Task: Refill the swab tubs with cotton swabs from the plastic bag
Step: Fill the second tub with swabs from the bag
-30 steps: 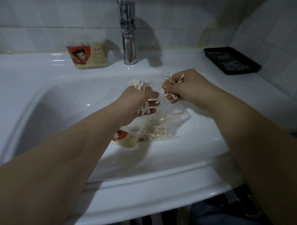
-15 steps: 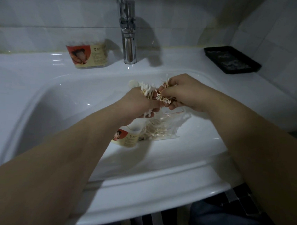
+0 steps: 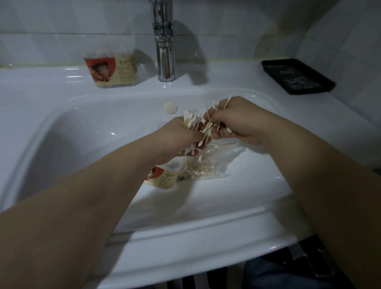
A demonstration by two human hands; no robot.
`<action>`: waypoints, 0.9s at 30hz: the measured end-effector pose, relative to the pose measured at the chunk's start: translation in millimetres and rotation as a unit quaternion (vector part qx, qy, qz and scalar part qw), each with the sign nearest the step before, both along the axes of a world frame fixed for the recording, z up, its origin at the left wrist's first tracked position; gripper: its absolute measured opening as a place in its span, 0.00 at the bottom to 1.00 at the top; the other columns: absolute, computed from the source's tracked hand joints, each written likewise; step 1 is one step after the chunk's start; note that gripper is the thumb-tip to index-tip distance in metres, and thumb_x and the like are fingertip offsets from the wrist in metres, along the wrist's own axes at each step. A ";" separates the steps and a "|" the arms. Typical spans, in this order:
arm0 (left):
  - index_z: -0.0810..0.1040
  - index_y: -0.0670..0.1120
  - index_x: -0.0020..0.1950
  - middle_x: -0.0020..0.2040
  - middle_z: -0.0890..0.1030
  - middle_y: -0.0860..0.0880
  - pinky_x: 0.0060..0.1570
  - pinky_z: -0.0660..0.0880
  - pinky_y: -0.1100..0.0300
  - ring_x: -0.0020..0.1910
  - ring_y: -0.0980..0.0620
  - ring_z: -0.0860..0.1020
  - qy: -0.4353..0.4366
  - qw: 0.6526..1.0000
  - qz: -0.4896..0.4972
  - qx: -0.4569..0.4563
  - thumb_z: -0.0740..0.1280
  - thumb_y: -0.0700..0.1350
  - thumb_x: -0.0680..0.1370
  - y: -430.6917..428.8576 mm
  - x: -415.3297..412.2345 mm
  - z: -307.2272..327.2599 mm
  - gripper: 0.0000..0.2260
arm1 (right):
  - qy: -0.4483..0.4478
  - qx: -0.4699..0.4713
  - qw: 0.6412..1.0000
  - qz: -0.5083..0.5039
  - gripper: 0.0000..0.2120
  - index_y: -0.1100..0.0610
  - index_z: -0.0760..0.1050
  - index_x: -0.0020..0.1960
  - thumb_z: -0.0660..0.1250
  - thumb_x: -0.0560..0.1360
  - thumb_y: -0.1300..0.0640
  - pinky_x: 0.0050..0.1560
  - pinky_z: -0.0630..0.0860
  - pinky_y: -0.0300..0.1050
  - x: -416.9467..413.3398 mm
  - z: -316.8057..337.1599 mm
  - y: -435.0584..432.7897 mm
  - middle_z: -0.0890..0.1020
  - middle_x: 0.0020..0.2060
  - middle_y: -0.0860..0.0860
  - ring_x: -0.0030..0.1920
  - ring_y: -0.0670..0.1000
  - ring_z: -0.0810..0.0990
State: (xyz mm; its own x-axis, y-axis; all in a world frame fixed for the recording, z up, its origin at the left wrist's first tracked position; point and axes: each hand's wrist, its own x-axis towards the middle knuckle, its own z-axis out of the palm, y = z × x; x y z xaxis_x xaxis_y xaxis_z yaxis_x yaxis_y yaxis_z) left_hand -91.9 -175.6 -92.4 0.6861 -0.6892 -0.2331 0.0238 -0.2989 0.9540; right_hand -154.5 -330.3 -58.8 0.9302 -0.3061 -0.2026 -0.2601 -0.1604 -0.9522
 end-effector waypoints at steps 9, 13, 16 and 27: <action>0.81 0.43 0.54 0.46 0.84 0.45 0.42 0.77 0.58 0.43 0.50 0.82 0.071 0.997 0.009 -0.030 0.69 0.43 0.81 0.3 -2.4 2.0 0.05 | -0.002 0.013 1.000 0.005 0.07 0.67 0.79 0.48 0.64 0.77 0.74 0.42 0.86 0.48 2.8 -3.1 -2.3 0.81 0.42 0.63 0.39 0.58 0.84; 0.79 0.44 0.49 0.43 0.83 0.47 0.39 0.75 0.61 0.38 0.53 0.79 0.047 0.999 0.019 -0.013 0.68 0.38 0.81 1.1 -2.8 3.6 0.03 | -0.005 0.012 1.000 -0.006 0.06 0.66 0.78 0.50 0.63 0.78 0.73 0.37 0.84 0.45 2.9 -1.0 -2.0 0.81 0.39 0.62 0.33 0.54 0.81; 0.78 0.45 0.49 0.39 0.83 0.50 0.39 0.75 0.59 0.36 0.54 0.78 0.041 0.999 0.022 -0.003 0.67 0.37 0.81 0.4 -2.4 5.0 0.04 | -0.015 -0.003 0.999 -0.029 0.07 0.65 0.79 0.50 0.63 0.78 0.72 0.35 0.82 0.43 2.6 1.0 -3.5 0.80 0.39 0.61 0.31 0.51 0.79; 0.77 0.44 0.46 0.35 0.76 0.48 0.37 0.76 0.60 0.31 0.53 0.73 0.073 0.991 0.112 0.025 0.68 0.42 0.80 1.3 1.0 6.8 0.04 | 0.017 -0.060 0.997 -0.051 0.08 0.63 0.80 0.47 0.64 0.79 0.70 0.34 0.81 0.41 3.5 -1.7 -12.5 0.83 0.41 0.59 0.33 0.49 0.78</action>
State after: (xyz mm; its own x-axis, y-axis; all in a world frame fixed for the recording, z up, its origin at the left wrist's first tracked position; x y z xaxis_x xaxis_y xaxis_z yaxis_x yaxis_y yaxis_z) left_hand -90.9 -174.3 -85.6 0.7767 -0.5090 -0.3709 0.2307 -0.3181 0.9196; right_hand -151.0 -342.9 -60.5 0.8862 -0.4226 -0.1899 -0.3133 -0.2446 -0.9176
